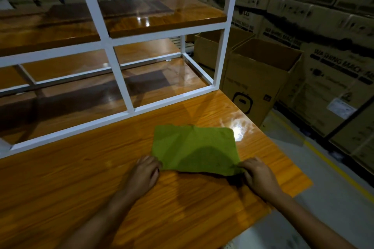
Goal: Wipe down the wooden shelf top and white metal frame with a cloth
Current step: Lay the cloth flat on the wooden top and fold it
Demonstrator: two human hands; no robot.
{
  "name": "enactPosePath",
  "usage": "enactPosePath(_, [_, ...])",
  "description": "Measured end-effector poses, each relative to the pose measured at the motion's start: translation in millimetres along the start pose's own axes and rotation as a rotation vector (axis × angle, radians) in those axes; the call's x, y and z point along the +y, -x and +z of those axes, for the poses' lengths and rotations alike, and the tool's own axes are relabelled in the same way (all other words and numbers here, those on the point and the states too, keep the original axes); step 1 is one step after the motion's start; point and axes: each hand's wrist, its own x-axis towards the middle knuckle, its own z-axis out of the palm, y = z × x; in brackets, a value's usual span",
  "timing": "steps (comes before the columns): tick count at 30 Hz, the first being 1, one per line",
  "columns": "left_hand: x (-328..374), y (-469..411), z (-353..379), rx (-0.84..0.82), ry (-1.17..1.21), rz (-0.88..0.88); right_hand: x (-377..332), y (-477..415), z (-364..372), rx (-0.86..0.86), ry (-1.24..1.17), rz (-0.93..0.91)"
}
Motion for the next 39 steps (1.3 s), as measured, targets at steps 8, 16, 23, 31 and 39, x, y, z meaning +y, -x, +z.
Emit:
enactPosePath(8, [6, -35, -50, 0.030, 0.268, -0.176, -6, -22, -37, -0.023, -0.245, 0.226])
enactPosePath(16, [-15, -146, -64, -0.097, 0.002, -0.280, 8, -124, -30, 0.066, -0.353, 0.462])
enactPosePath(23, [-26, -128, -33, -0.063, -0.114, -0.625, 8, -117, 7, -0.005, -0.148, 0.706])
enactPosePath(31, [-4, -104, -16, -0.075, 0.062, -0.826, -25, -108, 19, -0.058, -0.132, 0.829])
enactPosePath(39, [7, -120, -12, -0.026, 0.193, -0.879, -36, -118, 24, -0.060, -0.242, 0.948])
